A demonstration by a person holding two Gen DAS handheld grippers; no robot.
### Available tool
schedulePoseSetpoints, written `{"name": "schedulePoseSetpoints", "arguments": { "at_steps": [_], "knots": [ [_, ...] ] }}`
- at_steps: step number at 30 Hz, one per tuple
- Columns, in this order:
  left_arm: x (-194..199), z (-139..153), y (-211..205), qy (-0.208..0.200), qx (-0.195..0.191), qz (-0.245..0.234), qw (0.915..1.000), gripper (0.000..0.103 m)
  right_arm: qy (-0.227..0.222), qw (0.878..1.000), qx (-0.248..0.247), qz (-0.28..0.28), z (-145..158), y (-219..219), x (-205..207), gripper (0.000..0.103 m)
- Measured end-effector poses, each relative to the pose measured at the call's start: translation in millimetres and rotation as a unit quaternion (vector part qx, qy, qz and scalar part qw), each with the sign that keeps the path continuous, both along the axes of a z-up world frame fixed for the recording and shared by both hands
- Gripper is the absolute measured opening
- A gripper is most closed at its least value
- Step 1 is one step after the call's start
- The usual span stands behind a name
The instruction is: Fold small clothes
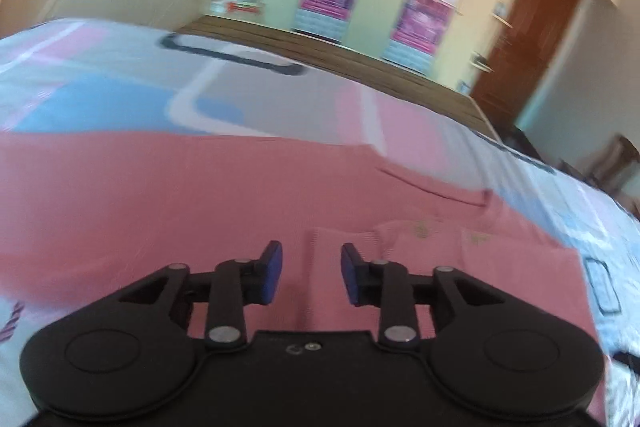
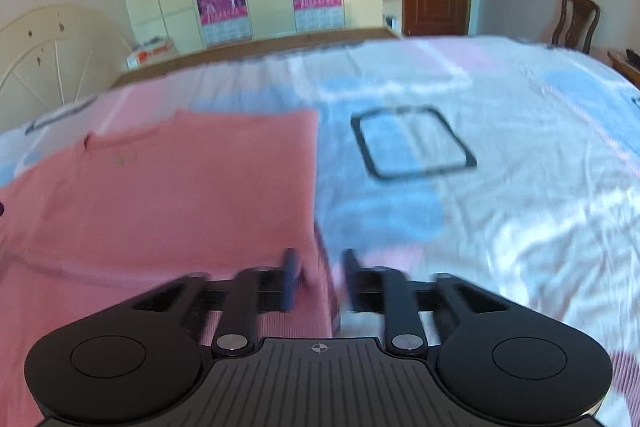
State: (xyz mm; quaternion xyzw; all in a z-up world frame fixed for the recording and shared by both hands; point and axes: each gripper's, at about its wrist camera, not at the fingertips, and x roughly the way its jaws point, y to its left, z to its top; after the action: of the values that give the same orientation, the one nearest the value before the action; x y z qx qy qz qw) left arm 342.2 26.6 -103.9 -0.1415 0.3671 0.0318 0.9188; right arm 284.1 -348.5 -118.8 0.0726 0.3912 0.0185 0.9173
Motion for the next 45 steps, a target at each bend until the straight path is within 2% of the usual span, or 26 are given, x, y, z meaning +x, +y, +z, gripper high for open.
{"name": "schedulePoseSetpoints", "arguments": {
  "at_steps": [1,5,10,12,13,14,16,18,19,21,22,23,25,33,37,40,45],
  "knots": [
    [5,1,-7,0.001,0.0,-0.01,0.9999,0.031,-0.003,1.0,0.002,-0.001,0,0,11,0.044],
    [24,-9,-39,0.009,0.001,-0.043,0.999,0.032,0.003,1.0,0.026,0.001,-10,0,69,0.044],
    [40,-45,-47,0.042,0.01,-0.046,0.998,0.032,0.026,0.998,0.058,-0.029,-33,-7,133,0.043],
    [42,-51,-44,0.039,0.016,-0.047,0.998,0.032,0.029,0.997,0.066,-0.027,-35,-7,147,0.025],
    [42,-51,-44,0.039,0.018,-0.047,0.998,0.032,0.031,0.997,0.069,-0.018,-35,-5,152,0.012],
    [43,-51,-44,0.04,0.017,-0.045,0.998,0.032,0.03,0.998,0.06,-0.015,-34,-3,154,0.009],
    [43,-50,-44,0.039,0.015,-0.041,0.9983,0.033,0.018,1.0,0.019,-0.014,-36,1,152,0.009],
    [45,-49,-46,0.039,0.022,-0.041,0.9981,0.034,0.01,1.0,0.013,-0.018,-38,3,148,0.009],
    [47,-47,-47,0.042,0.029,-0.043,0.9978,0.033,0.007,1.0,0.005,-0.018,-37,5,146,0.011],
    [47,-40,-49,0.048,0.037,-0.044,0.9972,0.038,0.0,1.0,-0.007,-0.027,-31,10,139,0.022],
    [44,-36,-48,0.046,0.035,-0.043,0.9974,0.049,-0.006,1.0,-0.009,-0.029,-25,12,133,0.031],
    [40,-31,-47,0.041,0.033,-0.039,0.9978,0.065,-0.016,1.0,-0.008,-0.021,-19,15,124,0.038],
    [29,-22,-41,0.027,0.031,-0.031,0.9987,0.072,-0.02,1.0,-0.003,0.017,-7,31,106,0.039],
    [-11,-5,5,0.039,0.028,0.001,0.9988,0.072,-0.016,0.99,0.022,0.139,11,119,44,0.039],
    [-34,1,39,0.043,0.037,0.035,0.9978,0.073,-0.019,0.984,0.037,0.171,16,158,25,0.04],
    [-49,5,64,0.046,0.042,0.057,0.9964,0.073,-0.019,0.98,0.038,0.193,18,185,15,0.045],
    [-74,12,111,0.043,0.045,0.1,0.993,0.073,-0.022,0.974,0.035,0.22,20,230,6,0.045]
  ]
}}
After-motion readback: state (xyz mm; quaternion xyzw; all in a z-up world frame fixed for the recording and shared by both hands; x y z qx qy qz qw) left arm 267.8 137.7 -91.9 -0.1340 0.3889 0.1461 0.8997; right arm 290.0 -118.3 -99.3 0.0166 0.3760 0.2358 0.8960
